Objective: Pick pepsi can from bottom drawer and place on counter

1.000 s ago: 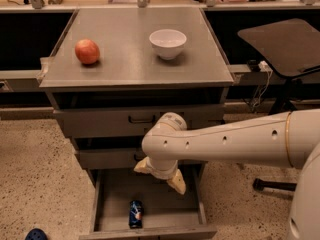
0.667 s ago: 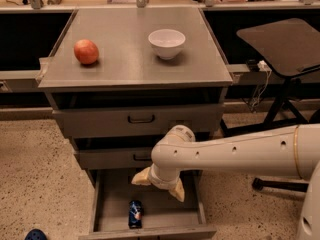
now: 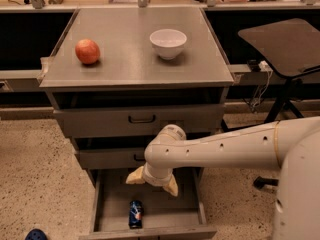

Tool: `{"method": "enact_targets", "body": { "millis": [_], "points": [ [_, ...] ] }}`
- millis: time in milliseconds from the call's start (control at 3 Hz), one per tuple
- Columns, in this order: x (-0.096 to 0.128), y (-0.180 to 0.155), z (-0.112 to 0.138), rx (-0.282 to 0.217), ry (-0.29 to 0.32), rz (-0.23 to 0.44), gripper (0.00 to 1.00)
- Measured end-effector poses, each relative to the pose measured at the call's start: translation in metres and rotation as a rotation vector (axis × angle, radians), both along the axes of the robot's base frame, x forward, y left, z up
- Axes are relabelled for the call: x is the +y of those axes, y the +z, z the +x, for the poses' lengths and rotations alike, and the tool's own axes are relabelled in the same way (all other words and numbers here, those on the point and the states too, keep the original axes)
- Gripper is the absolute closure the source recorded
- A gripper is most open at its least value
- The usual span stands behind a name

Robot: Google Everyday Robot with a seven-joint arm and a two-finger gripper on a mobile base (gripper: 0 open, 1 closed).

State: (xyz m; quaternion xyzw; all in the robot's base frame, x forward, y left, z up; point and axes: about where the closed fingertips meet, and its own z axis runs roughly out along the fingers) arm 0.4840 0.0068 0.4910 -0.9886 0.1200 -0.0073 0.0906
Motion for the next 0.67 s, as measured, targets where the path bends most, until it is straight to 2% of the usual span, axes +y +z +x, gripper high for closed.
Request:
{"method": "enact_targets", "body": {
  "millis": [333, 667],
  "points": [
    [0.019, -0.03, 0.02, -0.034, 0.036, -0.036, 0.0],
    [0.044, -0.053, 0.034, -0.055, 0.003, 0.059, 0.0]
  ]
}}
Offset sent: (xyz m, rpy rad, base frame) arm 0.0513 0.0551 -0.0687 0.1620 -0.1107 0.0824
